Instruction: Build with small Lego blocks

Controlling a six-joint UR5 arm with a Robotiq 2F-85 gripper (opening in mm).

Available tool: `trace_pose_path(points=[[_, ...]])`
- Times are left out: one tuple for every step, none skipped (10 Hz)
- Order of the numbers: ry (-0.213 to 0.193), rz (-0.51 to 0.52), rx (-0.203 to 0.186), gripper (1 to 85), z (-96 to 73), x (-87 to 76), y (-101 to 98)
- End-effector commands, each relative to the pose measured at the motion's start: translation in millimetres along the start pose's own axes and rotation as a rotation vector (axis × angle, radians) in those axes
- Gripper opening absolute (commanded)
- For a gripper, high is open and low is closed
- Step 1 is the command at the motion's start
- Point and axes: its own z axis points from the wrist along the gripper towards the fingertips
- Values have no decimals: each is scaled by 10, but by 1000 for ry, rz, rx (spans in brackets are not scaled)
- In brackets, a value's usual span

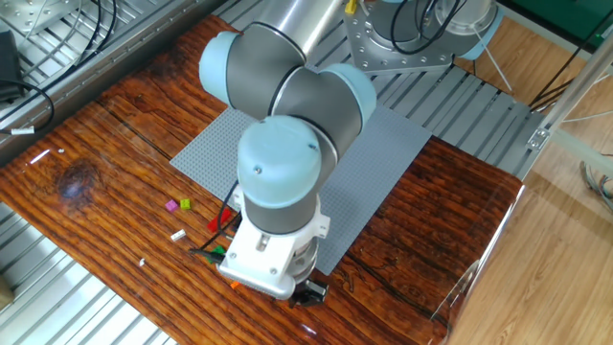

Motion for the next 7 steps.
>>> trace_pose_path(points=[[32, 10, 6, 313, 45, 24, 0], [44, 10, 17, 303, 6, 75, -38], [49, 11, 12, 303, -11, 108, -52], [50, 15, 6, 303, 0, 120, -56], [50, 13, 6, 303, 19, 118, -68], [43, 12, 3, 310, 35, 92, -69], [39, 10, 2, 310, 48, 78, -71]])
